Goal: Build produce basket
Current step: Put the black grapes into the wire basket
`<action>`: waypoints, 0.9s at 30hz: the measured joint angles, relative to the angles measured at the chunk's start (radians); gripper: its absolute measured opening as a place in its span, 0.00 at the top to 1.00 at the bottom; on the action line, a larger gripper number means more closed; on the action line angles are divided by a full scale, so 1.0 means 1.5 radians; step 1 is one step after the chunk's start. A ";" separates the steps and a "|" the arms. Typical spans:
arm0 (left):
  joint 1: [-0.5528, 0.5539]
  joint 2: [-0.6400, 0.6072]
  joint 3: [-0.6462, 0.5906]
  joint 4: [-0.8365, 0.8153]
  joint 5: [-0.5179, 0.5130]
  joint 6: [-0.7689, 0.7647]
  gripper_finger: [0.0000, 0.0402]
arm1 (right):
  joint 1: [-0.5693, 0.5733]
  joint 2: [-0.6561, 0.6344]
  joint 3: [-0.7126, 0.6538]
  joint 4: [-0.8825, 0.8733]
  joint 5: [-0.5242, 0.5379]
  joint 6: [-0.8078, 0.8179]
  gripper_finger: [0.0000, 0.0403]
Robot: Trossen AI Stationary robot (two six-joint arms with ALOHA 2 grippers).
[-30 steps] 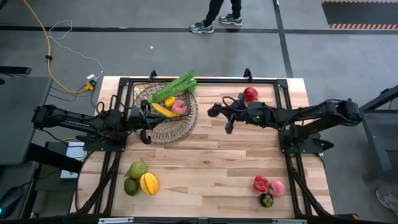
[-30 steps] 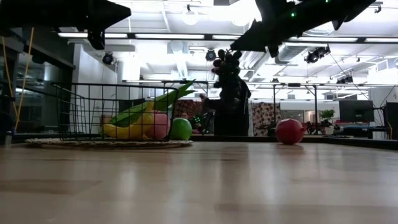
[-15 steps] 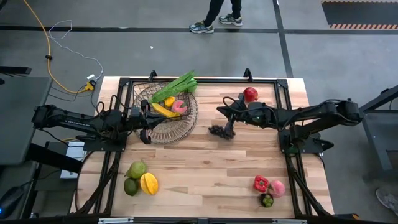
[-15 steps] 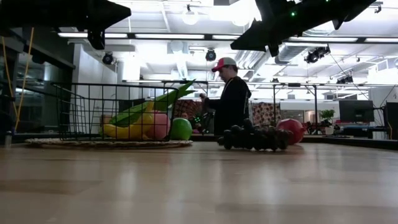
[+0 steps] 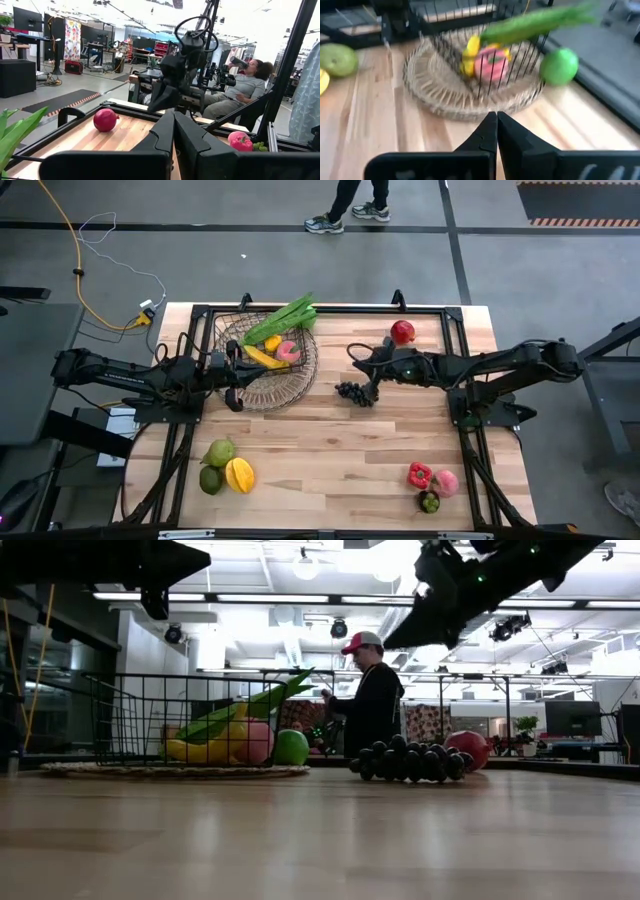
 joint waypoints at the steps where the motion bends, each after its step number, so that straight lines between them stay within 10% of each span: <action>1: 0.000 0.000 0.000 0.000 0.000 0.000 1.00 | 0.004 0.000 0.000 -0.014 0.000 0.016 0.98; 15: 0.000 0.000 0.000 -0.001 0.000 -0.002 1.00 | 0.056 -0.003 0.000 -0.341 -0.061 0.257 0.52; 27: 0.000 0.000 0.000 -0.001 0.000 -0.002 1.00 | 0.148 0.043 0.000 -0.401 -0.042 0.476 0.49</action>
